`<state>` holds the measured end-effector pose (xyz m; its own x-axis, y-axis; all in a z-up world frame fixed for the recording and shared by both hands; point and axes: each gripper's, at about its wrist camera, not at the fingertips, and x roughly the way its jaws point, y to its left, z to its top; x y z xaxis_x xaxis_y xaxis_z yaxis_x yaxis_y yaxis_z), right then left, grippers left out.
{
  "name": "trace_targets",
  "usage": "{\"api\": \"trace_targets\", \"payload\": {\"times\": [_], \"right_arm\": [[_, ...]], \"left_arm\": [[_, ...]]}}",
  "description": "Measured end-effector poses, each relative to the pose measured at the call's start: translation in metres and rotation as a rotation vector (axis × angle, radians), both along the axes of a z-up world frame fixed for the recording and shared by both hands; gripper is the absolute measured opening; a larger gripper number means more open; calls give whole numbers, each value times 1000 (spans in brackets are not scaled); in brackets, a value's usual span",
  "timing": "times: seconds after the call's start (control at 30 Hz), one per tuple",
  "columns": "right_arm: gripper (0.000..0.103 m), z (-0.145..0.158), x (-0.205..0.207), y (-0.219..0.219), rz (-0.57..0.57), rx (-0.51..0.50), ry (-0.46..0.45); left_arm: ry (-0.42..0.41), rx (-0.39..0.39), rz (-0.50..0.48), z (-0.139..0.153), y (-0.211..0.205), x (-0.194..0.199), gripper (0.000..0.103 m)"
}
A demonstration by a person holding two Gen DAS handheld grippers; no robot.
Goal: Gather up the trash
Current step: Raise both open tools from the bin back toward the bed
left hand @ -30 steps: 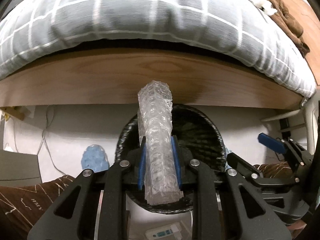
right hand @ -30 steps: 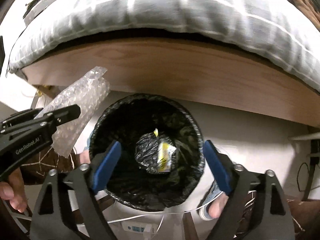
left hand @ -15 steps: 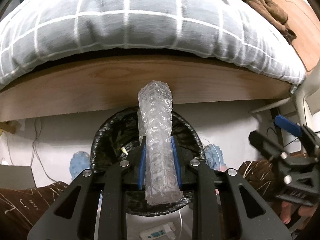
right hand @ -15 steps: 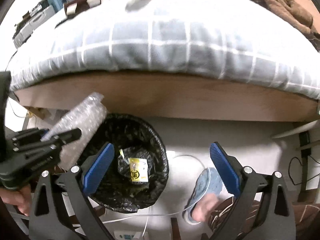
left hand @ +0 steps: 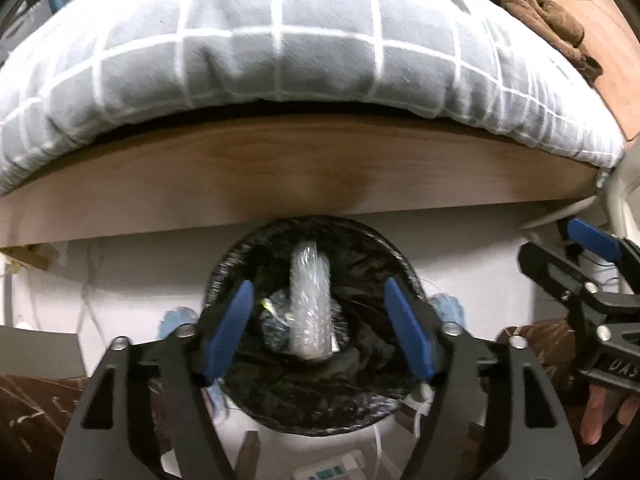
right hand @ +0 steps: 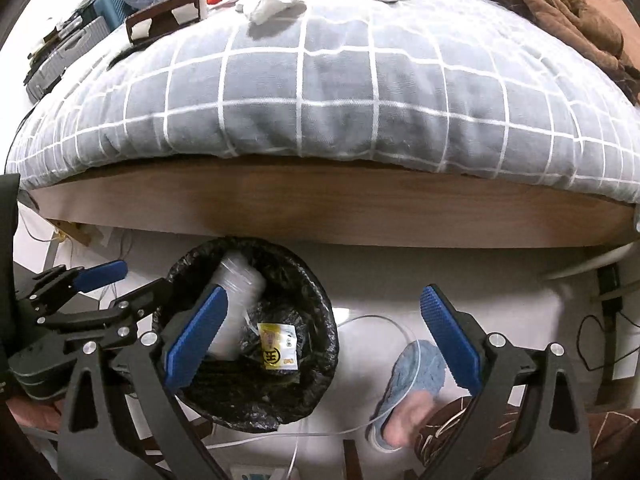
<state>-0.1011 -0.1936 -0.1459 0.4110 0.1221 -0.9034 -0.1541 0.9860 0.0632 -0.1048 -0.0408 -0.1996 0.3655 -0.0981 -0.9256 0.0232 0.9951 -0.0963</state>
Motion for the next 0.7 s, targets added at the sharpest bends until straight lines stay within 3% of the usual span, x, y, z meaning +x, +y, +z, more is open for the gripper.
{"api": "trace_targets", "payload": {"times": [0.17, 0.27, 0.7], "right_arm": [[93, 15, 0, 6, 18, 5, -40], [93, 29, 2, 9, 24, 12, -78], [93, 77, 7, 17, 30, 17, -224]], "left_arm": [[-66, 23, 48, 25, 13, -6, 93], [-104, 30, 61, 40, 16, -8, 97], [-255, 27, 89, 106, 30, -4, 97]]}}
